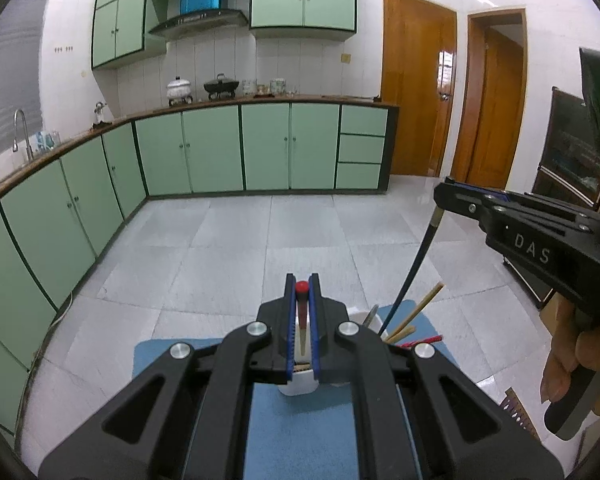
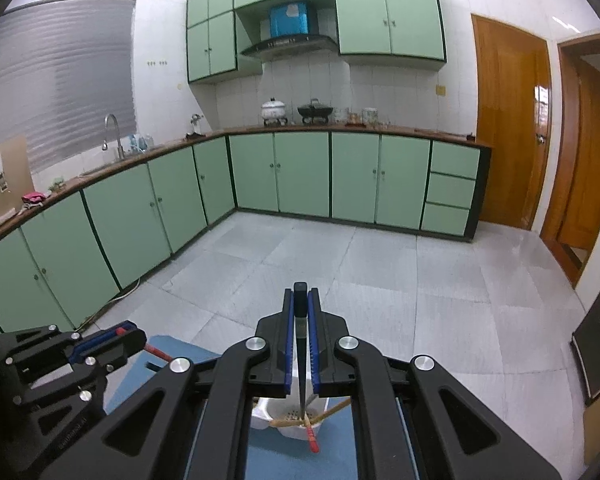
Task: Organize utensils
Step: 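Carry both chopsticks to the white holder and lower them in, then open both tools to release the chopsticks into the holder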
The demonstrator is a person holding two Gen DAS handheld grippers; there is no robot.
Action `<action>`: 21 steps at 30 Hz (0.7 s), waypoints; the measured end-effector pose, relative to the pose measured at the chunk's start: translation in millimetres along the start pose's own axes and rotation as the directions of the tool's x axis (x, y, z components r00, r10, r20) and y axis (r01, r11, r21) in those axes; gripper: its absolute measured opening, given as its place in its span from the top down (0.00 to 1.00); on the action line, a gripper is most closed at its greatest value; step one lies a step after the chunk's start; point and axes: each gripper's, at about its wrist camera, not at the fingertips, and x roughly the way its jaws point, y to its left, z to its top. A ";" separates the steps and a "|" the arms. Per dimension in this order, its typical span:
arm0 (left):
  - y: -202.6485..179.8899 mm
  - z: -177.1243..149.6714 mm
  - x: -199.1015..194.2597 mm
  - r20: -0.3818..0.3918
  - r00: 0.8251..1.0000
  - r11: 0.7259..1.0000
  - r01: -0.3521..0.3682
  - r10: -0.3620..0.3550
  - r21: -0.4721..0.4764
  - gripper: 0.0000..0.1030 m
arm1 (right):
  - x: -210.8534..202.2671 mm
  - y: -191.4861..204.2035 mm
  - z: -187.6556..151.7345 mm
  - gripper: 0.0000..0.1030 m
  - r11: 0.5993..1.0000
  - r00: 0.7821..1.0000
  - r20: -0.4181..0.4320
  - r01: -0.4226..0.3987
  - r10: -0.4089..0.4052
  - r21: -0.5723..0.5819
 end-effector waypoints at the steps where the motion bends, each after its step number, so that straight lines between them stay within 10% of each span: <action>1: 2.5 -1.6 4.0 -0.007 1.000 1.000 0.001 -0.001 -0.003 0.95 | 4.3 -1.6 -3.3 0.94 1.000 1.000 -0.009 -0.001 0.001 0.005; 13: 20.9 -9.8 27.2 -0.055 0.998 0.999 -0.005 0.003 -0.043 0.93 | 16.5 -19.9 -14.1 0.90 0.999 0.999 -0.044 -0.007 0.008 0.033; 21: 29.4 -8.0 -4.3 -0.013 0.999 0.997 -0.038 0.037 -0.065 0.62 | -9.8 -22.2 -14.8 0.88 0.999 0.999 -0.032 -0.004 0.005 0.038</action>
